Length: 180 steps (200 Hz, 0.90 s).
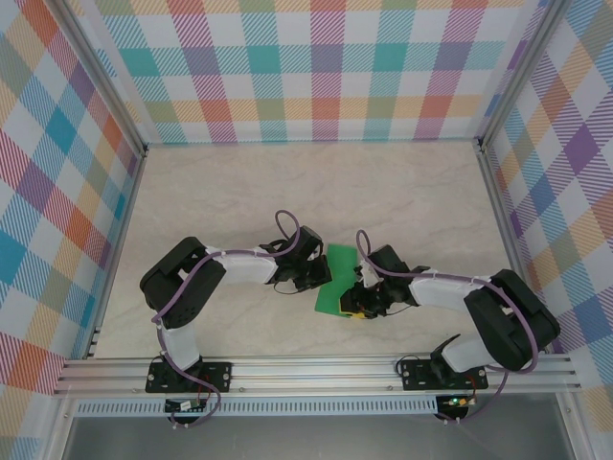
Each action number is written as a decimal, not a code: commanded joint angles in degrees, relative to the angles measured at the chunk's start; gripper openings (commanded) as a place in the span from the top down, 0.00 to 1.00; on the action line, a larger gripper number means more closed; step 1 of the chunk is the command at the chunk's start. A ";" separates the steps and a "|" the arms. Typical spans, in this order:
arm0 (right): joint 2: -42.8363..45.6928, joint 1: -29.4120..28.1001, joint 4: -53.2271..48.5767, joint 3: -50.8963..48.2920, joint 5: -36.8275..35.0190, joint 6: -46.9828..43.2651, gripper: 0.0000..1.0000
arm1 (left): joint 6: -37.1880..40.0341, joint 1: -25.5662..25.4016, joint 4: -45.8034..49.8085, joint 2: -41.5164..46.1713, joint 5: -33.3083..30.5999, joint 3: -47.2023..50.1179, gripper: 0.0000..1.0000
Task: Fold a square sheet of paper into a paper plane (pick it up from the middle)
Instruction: Fold the square sheet of paper in half at the center of the table.
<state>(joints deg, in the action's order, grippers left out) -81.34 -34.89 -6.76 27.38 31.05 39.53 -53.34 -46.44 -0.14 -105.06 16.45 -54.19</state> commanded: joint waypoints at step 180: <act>-3.01 6.16 -3.88 8.64 -4.93 -1.56 0.69 | 0.87 -1.12 8.35 -4.18 -0.68 1.03 1.00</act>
<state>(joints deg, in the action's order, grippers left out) -86.67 -29.58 -10.11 35.16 25.10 38.33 -53.28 -46.44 -0.03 -105.19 16.58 -54.26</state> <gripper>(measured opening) 0.305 0.045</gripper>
